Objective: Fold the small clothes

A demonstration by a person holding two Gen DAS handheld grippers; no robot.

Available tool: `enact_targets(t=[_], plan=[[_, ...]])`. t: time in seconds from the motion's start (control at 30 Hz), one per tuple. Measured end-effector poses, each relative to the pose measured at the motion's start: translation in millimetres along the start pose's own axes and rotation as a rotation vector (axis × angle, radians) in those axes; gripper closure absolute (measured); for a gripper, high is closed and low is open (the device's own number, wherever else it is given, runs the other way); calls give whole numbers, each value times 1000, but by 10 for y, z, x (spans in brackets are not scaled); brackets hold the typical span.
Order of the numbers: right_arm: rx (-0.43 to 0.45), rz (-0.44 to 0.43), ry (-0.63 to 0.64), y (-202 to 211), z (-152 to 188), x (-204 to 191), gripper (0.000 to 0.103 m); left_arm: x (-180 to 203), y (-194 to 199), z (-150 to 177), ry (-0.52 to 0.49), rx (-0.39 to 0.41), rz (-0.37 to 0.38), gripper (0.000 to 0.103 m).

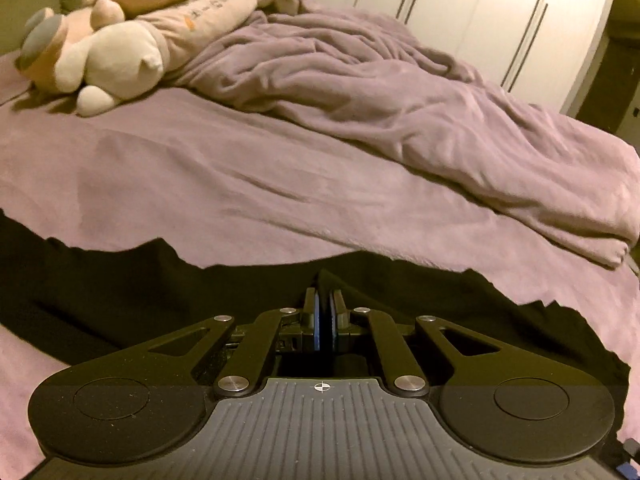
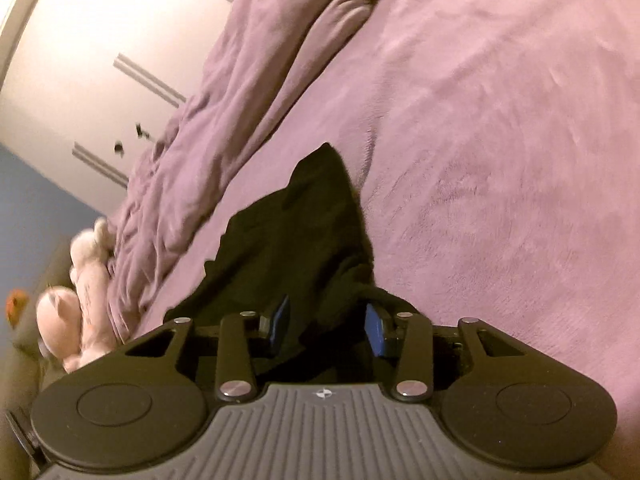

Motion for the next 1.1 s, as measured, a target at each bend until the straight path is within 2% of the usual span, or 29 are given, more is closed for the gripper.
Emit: enact_targets(t=[0.07,0.1,0.13,0.23,0.37,0.43,0.57,0.67,0.73,0.77,0.83,1.0,1.1], plan=[[8,24,4,-55,11,0,76,40,-5,33,-22,-5,12,96],[12,40,7,-79,7,7,86,52,-12,46,-28,-8,15,96],[12,51,6,-100,-4,26,92,63,-21,60,-32,-12,17,96],[12,76,24,-134,-35,40,95,97,-35,91,-30,-20,20,96],[109,110,16,50,-97,156,95,228,1,148,-52,-7,89,96],[116,130,21,56,-44,219,98,251,-50,201,-94,-14,62,96],[73,137,138,74,9,146,96,161,-124,265,-105,-54,40,96],[50,128,205,249,-32,39,89,58,-156,301,-97,-74,40,96],[82,169,287,397,-27,-47,68,11,-208,337,-97,-97,29,94],[97,193,348,449,-11,-112,65,-9,-227,346,-96,-102,18,91],[94,194,447,476,52,-247,65,-52,-239,357,-81,-109,5,89],[28,183,631,253,294,-605,65,-224,-144,310,-49,-94,-28,75],[14,198,719,99,377,-781,65,-433,-38,237,-33,-88,-61,73]])
Point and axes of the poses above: each gripper's, at about its wrist camera, not at the fingertips, and y roughly against the way its jaws point, x to its right, z to its underside, the point moved 5 cm from there along -y, roughly the way its jaws point, and after that the axes turned 5 degrees about y, right-handed, at the moved point
